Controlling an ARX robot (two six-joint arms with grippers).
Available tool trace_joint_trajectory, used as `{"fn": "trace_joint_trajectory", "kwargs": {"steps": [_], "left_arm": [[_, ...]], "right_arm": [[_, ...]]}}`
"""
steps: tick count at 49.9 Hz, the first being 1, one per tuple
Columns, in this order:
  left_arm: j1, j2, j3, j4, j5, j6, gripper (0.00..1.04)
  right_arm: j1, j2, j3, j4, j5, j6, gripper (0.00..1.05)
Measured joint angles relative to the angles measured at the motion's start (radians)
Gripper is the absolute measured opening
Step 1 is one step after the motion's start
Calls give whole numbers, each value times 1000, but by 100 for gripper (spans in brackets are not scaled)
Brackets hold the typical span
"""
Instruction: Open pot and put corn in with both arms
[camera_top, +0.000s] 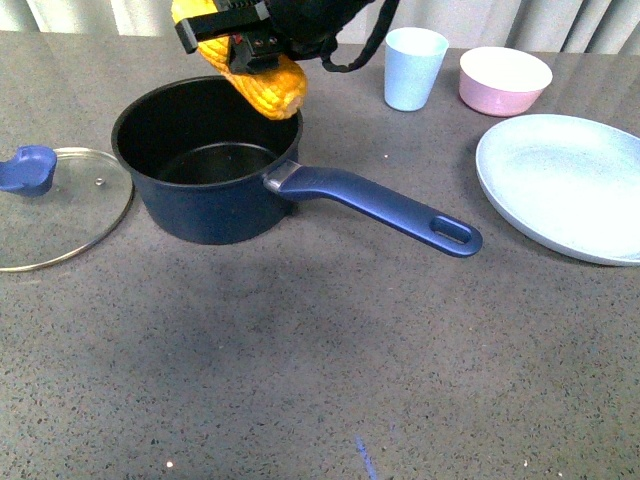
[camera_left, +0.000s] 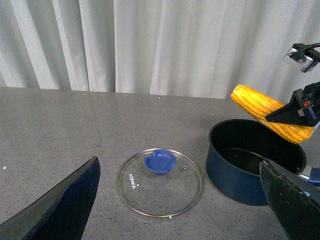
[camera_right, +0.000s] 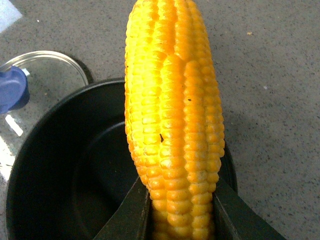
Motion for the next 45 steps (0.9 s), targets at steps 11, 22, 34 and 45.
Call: {"fn": "trace_joint_trajectory", "kwargs": {"steps": [11,22,34,45], "left_arm": [[0,0,0,0,0,0,96],[0,0,0,0,0,0,96],[0,0,0,0,0,0,96],[0,0,0,0,0,0,96]], "right_arm": [[25,37,67,-35,-14,0,19],[44,56,64,-37,-19,0,34],[47,63,21,-17,-17,-2,82],[16,-45,-136,102,-38,17,96]]}}
